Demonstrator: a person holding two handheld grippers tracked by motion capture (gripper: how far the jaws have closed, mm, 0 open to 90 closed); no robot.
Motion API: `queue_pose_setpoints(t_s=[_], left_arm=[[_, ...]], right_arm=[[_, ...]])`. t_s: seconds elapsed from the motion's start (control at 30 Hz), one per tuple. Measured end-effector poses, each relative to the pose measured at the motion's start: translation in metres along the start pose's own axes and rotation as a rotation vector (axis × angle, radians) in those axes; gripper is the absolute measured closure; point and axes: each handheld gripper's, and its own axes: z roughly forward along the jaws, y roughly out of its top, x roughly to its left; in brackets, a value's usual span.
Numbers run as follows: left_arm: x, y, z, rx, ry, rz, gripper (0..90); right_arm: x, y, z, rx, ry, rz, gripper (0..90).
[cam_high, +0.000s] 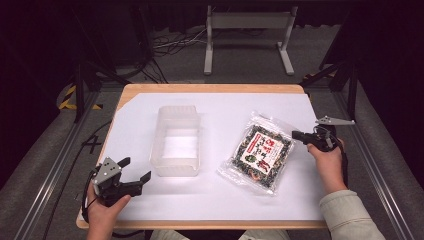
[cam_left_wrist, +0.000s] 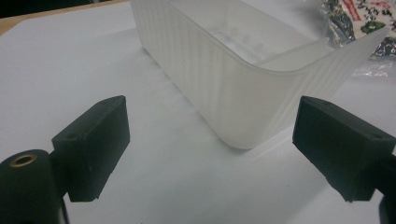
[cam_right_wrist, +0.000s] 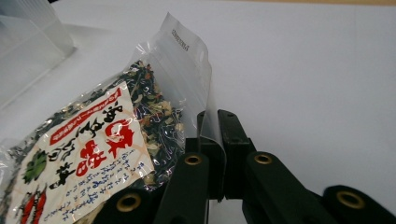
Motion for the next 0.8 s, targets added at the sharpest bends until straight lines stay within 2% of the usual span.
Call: queue_pose_setpoints(t_s=[0.03, 0.23, 0.5, 0.8], left_arm=[[-0.001, 0.002, -0.001, 0.005, -0.002, 0.019, 13.1], [-0.006, 0.006, -0.003, 0.005, -0.018, 0.049, 14.2], [-0.006, 0.008, -0.007, -0.007, -0.011, 0.048, 14.6], [-0.006, 0.011, -0.012, -0.039, -0.042, 0.03, 14.2]], right_arm=[[0.002, 0.003, -0.003, -0.009, 0.001, -0.008, 90.0], [0.012, 0.02, -0.024, -0.09, 0.011, -0.04, 90.0], [0.025, 0.036, -0.044, -0.15, 0.03, -0.08, 90.0], [0.039, 0.051, -0.066, -0.209, 0.054, -0.118, 90.0]])
